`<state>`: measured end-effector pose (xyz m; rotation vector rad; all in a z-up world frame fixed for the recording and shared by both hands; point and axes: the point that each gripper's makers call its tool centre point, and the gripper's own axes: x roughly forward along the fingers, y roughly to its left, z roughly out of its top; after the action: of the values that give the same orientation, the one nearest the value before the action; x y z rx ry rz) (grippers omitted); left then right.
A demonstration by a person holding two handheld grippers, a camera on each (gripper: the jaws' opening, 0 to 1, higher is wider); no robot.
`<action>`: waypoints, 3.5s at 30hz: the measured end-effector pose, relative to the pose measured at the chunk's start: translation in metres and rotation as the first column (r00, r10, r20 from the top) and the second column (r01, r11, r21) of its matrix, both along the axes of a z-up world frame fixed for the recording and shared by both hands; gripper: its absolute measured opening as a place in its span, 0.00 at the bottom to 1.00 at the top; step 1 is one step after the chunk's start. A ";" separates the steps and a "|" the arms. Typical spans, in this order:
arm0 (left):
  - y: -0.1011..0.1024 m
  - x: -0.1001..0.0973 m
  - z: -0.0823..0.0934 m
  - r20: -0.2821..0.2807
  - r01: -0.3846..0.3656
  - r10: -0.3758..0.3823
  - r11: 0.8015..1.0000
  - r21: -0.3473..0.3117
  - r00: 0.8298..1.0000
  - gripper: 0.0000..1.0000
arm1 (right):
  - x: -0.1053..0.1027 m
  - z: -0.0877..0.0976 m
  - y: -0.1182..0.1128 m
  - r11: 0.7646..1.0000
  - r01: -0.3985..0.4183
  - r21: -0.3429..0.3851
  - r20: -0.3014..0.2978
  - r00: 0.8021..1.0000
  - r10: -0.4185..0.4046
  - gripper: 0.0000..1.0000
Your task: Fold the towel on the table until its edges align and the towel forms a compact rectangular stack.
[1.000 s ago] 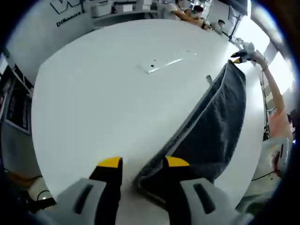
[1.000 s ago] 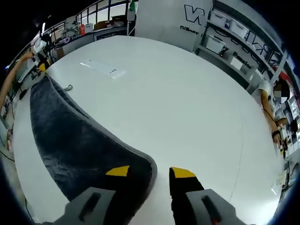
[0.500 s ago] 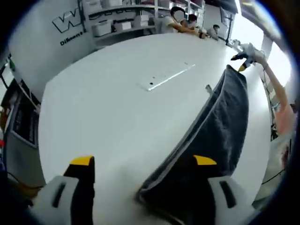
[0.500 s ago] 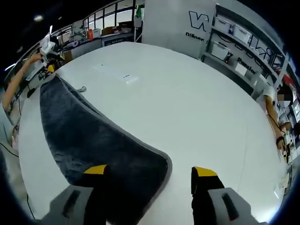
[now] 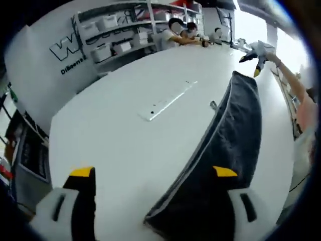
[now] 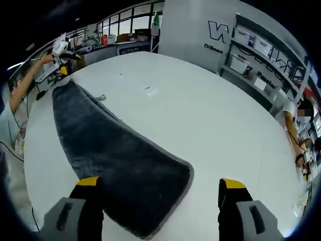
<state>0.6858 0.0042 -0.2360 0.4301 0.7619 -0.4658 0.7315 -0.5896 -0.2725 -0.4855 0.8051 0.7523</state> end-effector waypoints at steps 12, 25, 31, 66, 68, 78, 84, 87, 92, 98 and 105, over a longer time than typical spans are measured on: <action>-0.075 -0.044 0.006 0.071 0.173 -0.172 0.985 -0.006 0.983 0.99 | -0.032 0.018 0.029 0.997 -0.074 0.003 0.114 0.991 0.073 0.99; -0.095 -0.102 0.022 0.191 0.191 -0.167 0.975 -0.113 0.967 0.99 | -0.091 0.043 0.038 0.995 -0.086 0.056 0.250 0.966 0.069 0.99; -0.103 -0.127 0.018 0.205 0.128 -0.078 0.962 -0.243 0.976 0.99 | -0.113 0.051 0.039 0.990 -0.086 0.109 0.282 0.958 0.053 0.99; -0.116 -0.221 -0.025 0.363 -0.010 0.156 0.928 -0.373 0.919 0.95 | -0.225 -0.009 0.039 0.975 0.074 0.211 0.367 0.918 -0.149 0.99; -0.122 -0.223 -0.031 0.357 -0.015 0.154 0.932 -0.362 0.921 0.95 | -0.227 -0.014 0.046 0.968 0.068 0.242 0.342 0.928 -0.151 0.99; -0.127 -0.243 -0.046 0.314 -0.023 0.152 0.925 -0.380 0.937 0.90 | -0.239 -0.042 0.057 0.956 0.103 0.274 0.263 0.948 -0.178 0.99; -0.115 -0.254 -0.056 0.290 -0.067 0.203 0.906 -0.418 0.935 0.89 | -0.243 -0.057 0.051 0.961 0.149 0.234 0.246 0.947 -0.207 0.99; -0.111 -0.256 -0.060 0.281 -0.090 0.221 0.906 -0.413 0.934 0.88 | -0.243 -0.052 0.053 0.955 0.152 0.257 0.256 0.942 -0.219 0.99; -0.111 -0.260 -0.064 0.272 -0.093 0.220 0.907 -0.412 0.937 0.86 | -0.243 -0.036 0.060 0.945 0.138 0.297 0.293 0.928 -0.228 0.99; -0.112 -0.261 -0.068 0.269 -0.090 0.216 0.907 -0.412 0.939 0.86 | -0.241 -0.026 0.064 0.914 0.111 0.389 0.295 0.925 -0.238 0.99; -0.114 -0.263 -0.065 0.302 -0.057 0.190 0.915 -0.400 0.934 0.83 | -0.239 -0.029 0.054 0.879 0.157 0.451 0.251 0.922 -0.293 0.99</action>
<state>0.4231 -0.1102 -0.3015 0.0820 0.3488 -0.3960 0.4922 -0.5355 -0.3015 -0.1048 0.3721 0.5866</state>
